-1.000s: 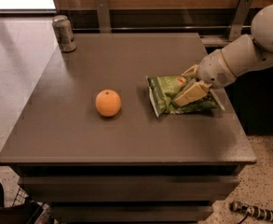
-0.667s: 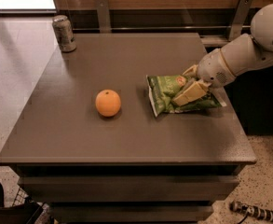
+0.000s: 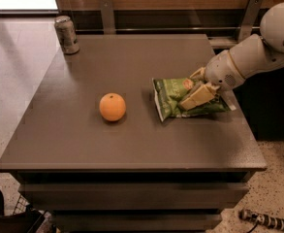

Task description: Move green jalapeno chip bag near 7up can

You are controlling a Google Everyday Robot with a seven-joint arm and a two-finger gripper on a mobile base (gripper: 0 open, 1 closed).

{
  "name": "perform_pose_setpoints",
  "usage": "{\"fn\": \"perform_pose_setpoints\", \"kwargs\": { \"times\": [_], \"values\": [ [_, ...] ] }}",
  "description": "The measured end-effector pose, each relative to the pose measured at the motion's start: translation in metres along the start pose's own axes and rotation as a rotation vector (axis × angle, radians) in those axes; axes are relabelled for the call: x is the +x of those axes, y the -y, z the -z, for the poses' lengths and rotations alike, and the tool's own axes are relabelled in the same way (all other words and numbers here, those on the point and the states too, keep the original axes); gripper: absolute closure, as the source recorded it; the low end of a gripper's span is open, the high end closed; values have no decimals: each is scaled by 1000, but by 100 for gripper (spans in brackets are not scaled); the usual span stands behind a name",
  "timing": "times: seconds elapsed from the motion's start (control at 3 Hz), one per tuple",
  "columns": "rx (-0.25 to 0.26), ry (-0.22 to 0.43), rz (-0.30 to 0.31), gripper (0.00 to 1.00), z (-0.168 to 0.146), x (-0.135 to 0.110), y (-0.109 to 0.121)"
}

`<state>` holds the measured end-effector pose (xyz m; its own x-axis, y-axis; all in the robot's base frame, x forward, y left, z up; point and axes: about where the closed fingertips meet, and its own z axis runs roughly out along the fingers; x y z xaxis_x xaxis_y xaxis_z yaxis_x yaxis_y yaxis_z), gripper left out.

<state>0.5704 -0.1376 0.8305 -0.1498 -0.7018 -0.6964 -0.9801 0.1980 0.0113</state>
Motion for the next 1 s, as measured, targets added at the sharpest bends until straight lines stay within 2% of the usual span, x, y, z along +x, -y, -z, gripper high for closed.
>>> {"fn": "perform_pose_setpoints", "kwargs": {
  "times": [0.33,0.67,1.0],
  "values": [
    [5,-1,2,100,3,-3,2],
    [87,-26,29,100,48,-51,39],
    [165,-38,35,100,85,-86,66]
  ]
}}
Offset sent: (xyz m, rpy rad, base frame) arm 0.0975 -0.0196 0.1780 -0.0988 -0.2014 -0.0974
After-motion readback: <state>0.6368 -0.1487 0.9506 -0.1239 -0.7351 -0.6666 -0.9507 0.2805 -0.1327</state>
